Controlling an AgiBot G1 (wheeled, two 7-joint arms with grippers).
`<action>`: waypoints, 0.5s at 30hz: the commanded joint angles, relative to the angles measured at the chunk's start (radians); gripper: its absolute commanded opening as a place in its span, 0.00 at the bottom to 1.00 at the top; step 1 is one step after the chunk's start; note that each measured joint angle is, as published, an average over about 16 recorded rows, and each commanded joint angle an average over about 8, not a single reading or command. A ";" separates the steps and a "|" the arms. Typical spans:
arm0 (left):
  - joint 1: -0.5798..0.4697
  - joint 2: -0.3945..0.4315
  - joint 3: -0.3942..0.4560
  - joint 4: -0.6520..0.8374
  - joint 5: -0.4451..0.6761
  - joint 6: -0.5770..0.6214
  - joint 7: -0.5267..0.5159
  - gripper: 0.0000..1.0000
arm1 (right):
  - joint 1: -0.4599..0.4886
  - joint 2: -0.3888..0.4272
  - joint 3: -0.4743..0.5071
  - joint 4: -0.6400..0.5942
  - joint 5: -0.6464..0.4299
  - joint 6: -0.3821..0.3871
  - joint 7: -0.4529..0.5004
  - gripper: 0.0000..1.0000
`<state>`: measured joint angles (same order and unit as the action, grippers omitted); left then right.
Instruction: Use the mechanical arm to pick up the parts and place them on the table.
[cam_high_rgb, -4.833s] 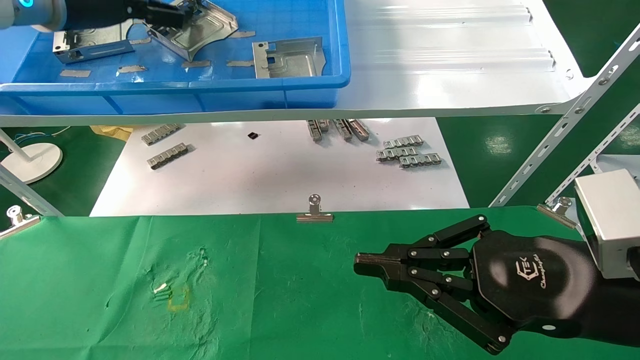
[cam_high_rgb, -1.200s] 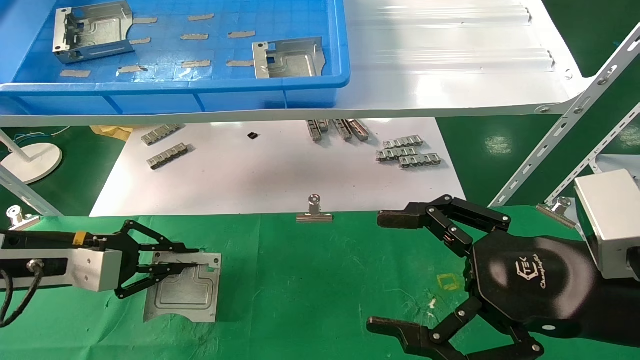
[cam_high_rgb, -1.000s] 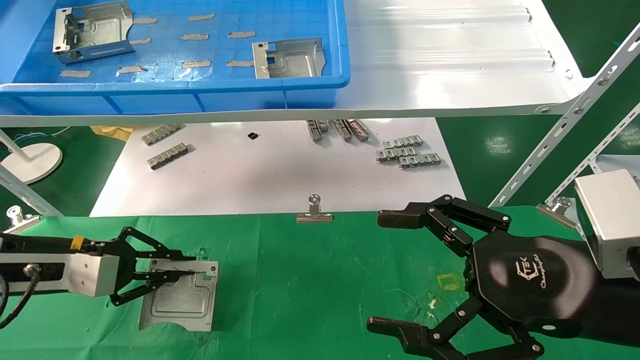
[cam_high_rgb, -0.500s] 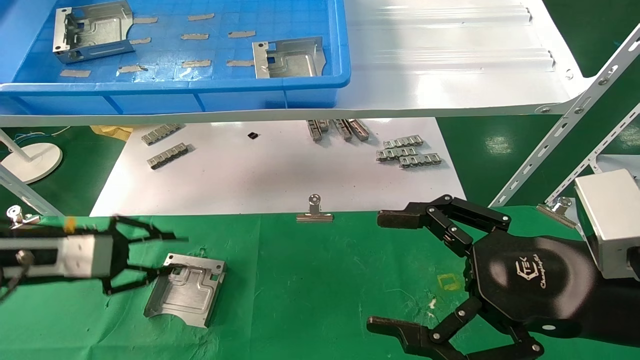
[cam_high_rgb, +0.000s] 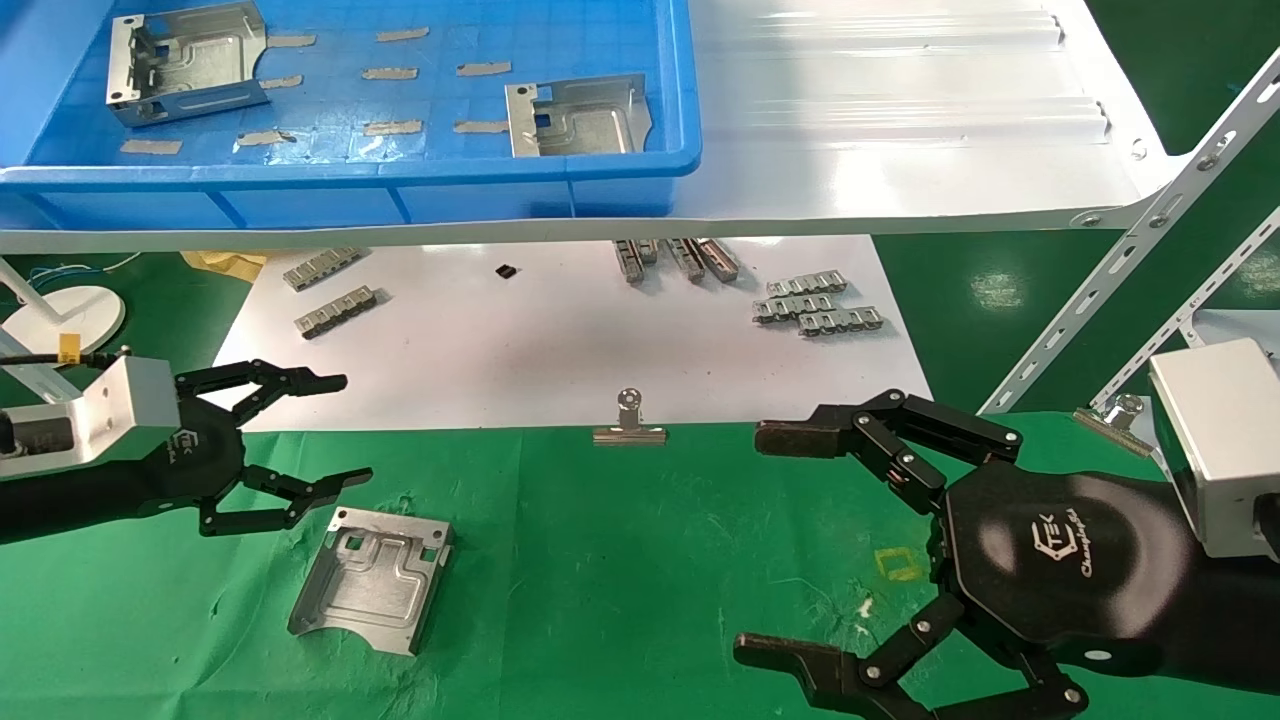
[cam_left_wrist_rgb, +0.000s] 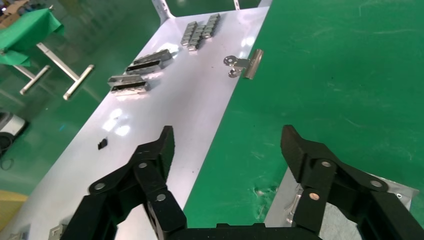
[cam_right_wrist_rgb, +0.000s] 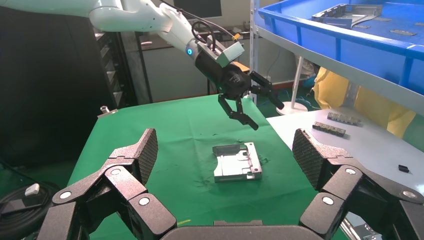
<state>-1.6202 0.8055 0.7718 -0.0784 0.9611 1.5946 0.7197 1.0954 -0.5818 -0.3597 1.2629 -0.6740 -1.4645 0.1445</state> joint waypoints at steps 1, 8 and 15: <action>0.003 -0.001 -0.003 0.001 -0.006 0.000 -0.003 1.00 | 0.000 0.000 0.000 0.000 0.000 0.000 0.000 1.00; 0.020 -0.007 -0.017 -0.043 -0.009 -0.004 -0.030 1.00 | 0.000 0.000 0.000 0.000 0.000 0.000 0.000 1.00; 0.080 -0.029 -0.072 -0.176 -0.034 -0.015 -0.130 1.00 | 0.000 0.000 0.000 0.000 0.000 0.000 0.000 1.00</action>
<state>-1.5405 0.7768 0.7003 -0.2541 0.9271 1.5799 0.5897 1.0955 -0.5818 -0.3598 1.2627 -0.6739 -1.4645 0.1443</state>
